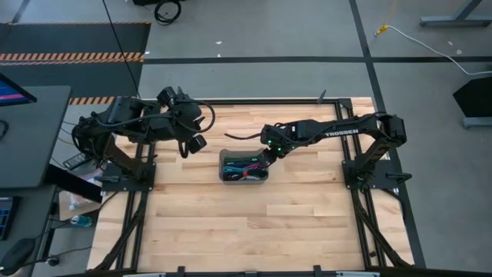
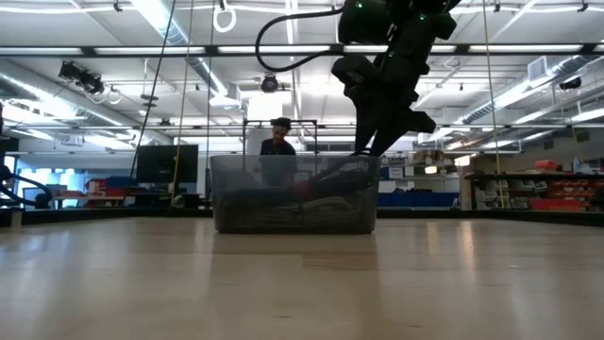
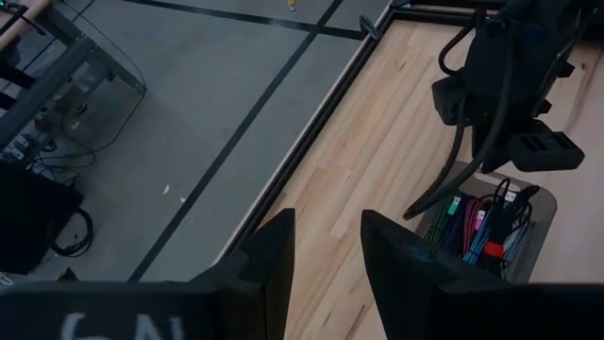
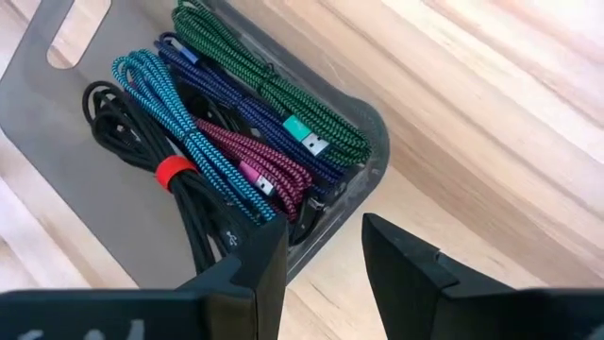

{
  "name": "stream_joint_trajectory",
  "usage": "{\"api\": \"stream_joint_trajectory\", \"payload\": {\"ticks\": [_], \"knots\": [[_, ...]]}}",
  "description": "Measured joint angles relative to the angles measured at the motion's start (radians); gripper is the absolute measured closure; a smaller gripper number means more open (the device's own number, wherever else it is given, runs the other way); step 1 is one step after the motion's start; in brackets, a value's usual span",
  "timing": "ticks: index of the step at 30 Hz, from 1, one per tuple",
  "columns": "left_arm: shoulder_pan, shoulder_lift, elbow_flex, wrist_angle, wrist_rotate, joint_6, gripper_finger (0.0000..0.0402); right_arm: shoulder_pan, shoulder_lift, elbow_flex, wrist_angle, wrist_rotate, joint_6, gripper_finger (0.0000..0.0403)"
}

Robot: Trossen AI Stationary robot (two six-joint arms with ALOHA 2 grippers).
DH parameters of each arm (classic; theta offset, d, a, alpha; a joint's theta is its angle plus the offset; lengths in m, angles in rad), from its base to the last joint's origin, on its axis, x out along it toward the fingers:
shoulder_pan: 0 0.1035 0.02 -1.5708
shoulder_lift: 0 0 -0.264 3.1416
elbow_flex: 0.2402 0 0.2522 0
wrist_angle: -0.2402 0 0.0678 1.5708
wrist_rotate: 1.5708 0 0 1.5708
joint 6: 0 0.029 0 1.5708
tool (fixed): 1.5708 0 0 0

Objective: Pick and place USB-C Cables
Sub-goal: Adjust the black bin

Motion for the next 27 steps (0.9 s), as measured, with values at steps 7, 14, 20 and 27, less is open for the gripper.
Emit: {"api": "stream_joint_trajectory", "payload": {"ticks": [7,14,20,27], "knots": [[0.000,0.000,0.000,0.000,0.000,0.000,0.0271,0.009,0.023,-0.019,0.013,-0.001,0.005,0.0259],[0.000,0.000,0.001,0.000,0.000,0.001,0.0271,0.011,0.078,-0.029,0.060,-0.023,0.008,0.0259],[0.000,-0.001,0.001,0.000,0.000,0.001,0.0271,0.011,0.140,-0.027,0.081,-0.081,0.019,0.0263],[0.000,0.000,0.001,0.000,0.000,-0.001,0.0271,0.030,0.149,-0.028,0.057,-0.126,0.019,0.0324]]}}
